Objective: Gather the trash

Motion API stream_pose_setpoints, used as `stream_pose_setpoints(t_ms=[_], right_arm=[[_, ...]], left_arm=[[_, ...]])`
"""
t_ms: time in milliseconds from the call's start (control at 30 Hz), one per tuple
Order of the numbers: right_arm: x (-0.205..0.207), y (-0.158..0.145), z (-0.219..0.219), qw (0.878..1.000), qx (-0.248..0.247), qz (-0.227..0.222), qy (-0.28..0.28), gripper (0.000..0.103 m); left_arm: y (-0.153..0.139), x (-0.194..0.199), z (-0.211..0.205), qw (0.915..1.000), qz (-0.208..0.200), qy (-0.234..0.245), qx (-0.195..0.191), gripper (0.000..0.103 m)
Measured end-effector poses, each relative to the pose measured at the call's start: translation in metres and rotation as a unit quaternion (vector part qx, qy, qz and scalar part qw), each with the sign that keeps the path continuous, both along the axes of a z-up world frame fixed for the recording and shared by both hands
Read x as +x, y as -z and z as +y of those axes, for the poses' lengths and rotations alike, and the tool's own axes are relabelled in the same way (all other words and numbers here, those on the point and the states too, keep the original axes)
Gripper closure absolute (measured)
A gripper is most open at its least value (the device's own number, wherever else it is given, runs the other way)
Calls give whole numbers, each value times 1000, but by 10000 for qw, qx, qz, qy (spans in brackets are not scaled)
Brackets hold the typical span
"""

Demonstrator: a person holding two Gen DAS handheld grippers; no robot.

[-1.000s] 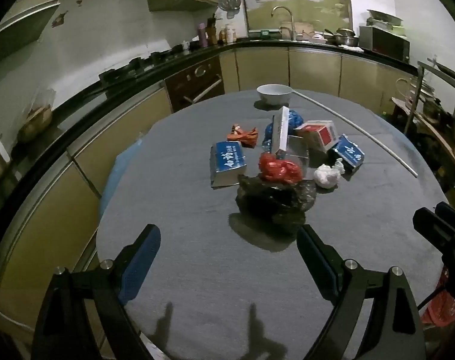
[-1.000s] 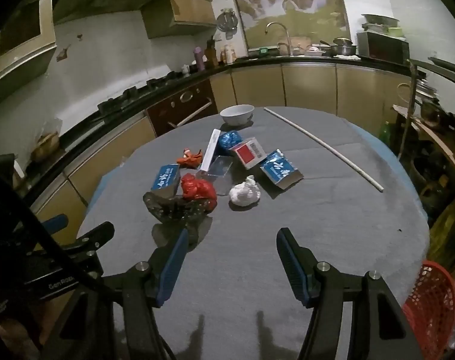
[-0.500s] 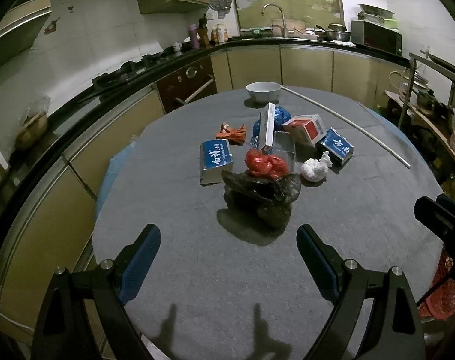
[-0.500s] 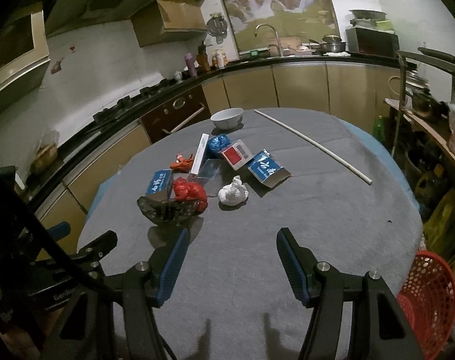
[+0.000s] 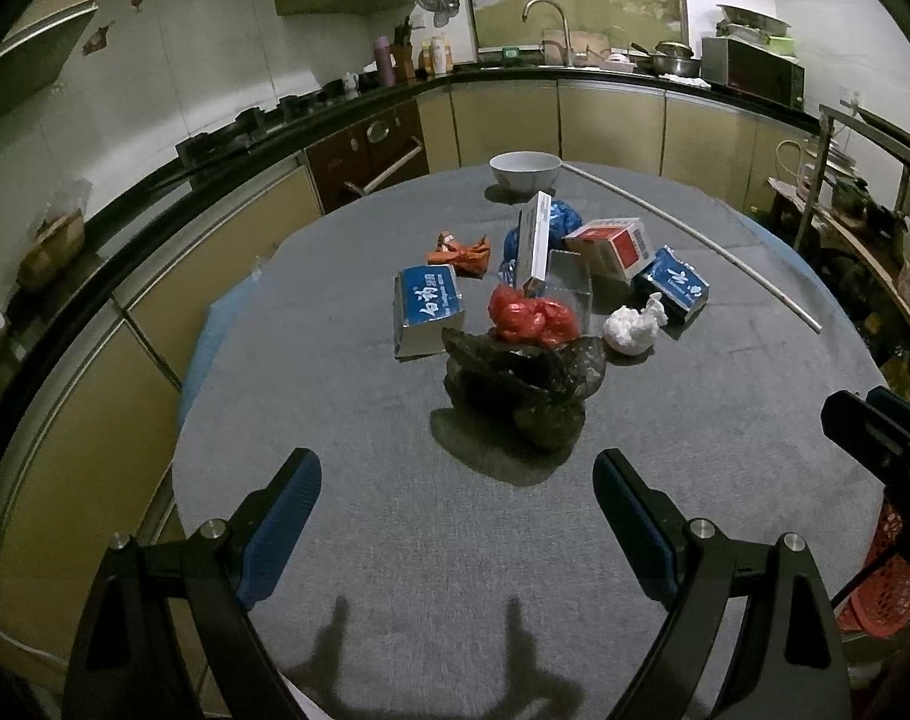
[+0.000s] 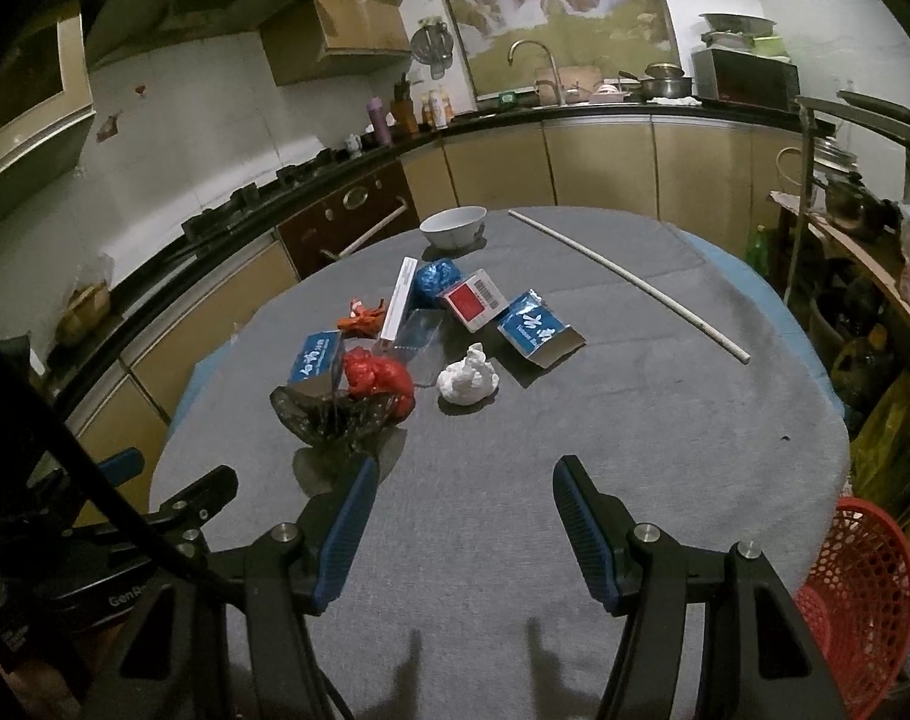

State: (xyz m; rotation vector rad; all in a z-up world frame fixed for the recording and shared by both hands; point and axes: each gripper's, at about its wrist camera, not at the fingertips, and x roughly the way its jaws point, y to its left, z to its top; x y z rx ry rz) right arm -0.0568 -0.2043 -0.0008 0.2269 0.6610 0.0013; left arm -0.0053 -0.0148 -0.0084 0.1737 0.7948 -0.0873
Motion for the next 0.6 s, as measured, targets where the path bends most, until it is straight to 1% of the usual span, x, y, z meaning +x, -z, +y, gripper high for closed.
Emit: stream_pose_setpoints(t_ms=[600], right_arm=[[8,1,3,10000,-16,51,-28,38]], left_arm=[[7,7,-7,9999,97,96,-6,11]])
